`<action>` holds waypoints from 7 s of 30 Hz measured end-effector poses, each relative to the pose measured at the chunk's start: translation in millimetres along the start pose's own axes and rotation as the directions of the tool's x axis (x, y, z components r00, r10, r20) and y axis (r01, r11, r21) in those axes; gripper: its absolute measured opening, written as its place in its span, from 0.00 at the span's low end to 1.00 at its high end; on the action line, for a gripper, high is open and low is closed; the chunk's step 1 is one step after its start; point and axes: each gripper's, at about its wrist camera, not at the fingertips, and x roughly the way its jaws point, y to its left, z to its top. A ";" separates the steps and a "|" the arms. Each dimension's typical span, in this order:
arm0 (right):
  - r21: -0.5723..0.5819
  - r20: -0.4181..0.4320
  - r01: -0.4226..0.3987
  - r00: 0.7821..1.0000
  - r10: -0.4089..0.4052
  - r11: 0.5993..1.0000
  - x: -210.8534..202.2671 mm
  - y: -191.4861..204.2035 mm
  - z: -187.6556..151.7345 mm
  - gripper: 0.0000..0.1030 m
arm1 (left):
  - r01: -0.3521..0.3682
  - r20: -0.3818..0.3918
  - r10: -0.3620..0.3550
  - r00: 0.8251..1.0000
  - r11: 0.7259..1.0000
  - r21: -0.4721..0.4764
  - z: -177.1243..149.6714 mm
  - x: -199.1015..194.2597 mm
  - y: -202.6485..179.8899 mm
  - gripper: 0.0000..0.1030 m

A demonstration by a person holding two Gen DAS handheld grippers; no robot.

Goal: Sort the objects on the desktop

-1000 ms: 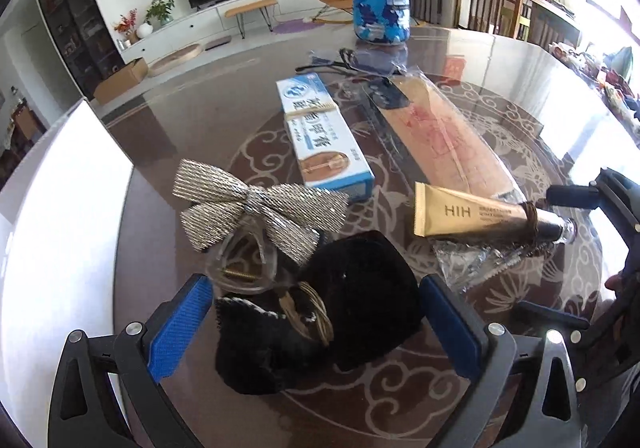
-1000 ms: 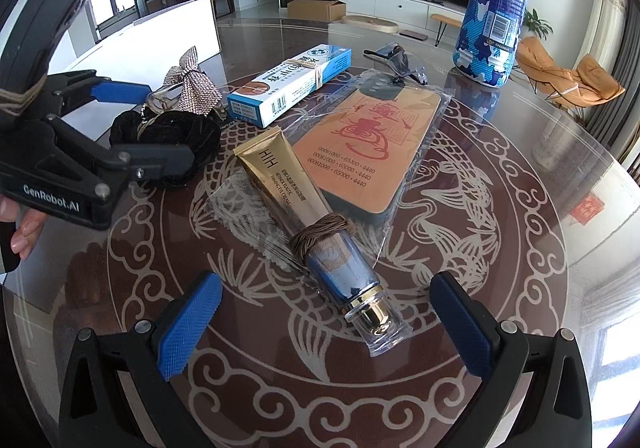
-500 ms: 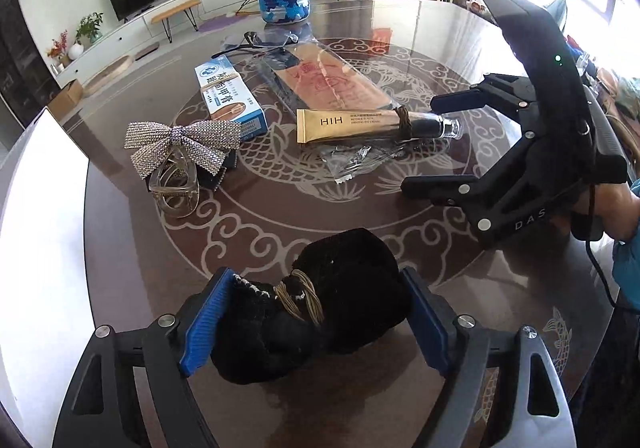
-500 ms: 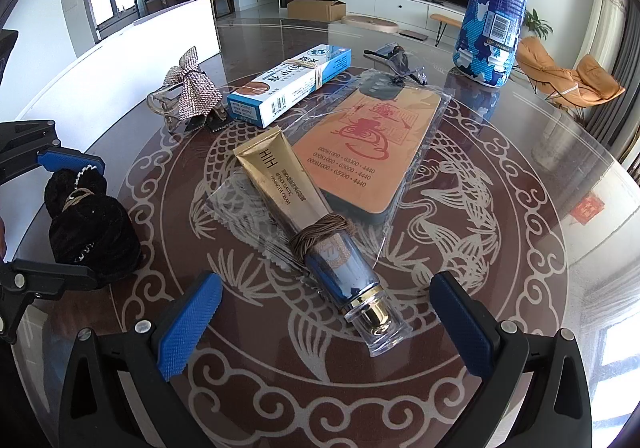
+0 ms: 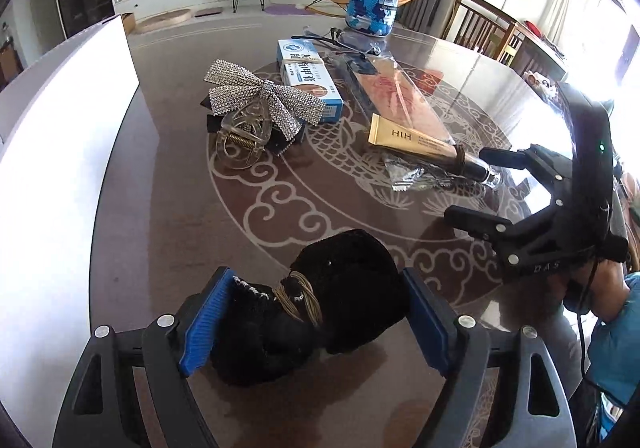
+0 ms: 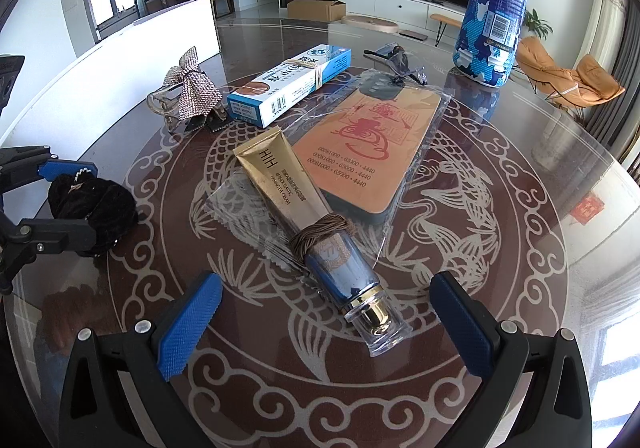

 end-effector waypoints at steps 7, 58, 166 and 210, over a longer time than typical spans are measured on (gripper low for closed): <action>0.000 0.000 0.000 1.000 0.000 1.000 -0.2 0.0 -0.2 1.00 | -0.013 0.028 0.012 1.000 1.000 0.026 -12.3 -25.2 -12.7 0.79; 0.020 0.000 0.012 1.000 -0.012 1.000 -0.5 -4.5 -0.2 1.00 | -0.224 0.086 0.240 0.967 0.961 -0.160 -36.7 -10.4 22.7 0.87; 0.082 0.124 -0.098 0.988 0.087 0.992 -81.2 87.0 -27.6 0.91 | -0.207 0.297 0.290 0.910 0.937 -0.280 -57.9 -198.1 47.7 0.78; 0.184 -0.013 0.130 0.991 -0.130 0.974 -59.7 28.4 -76.5 1.00 | -0.257 0.081 0.280 0.957 0.941 -0.219 -65.8 -10.2 -20.5 1.00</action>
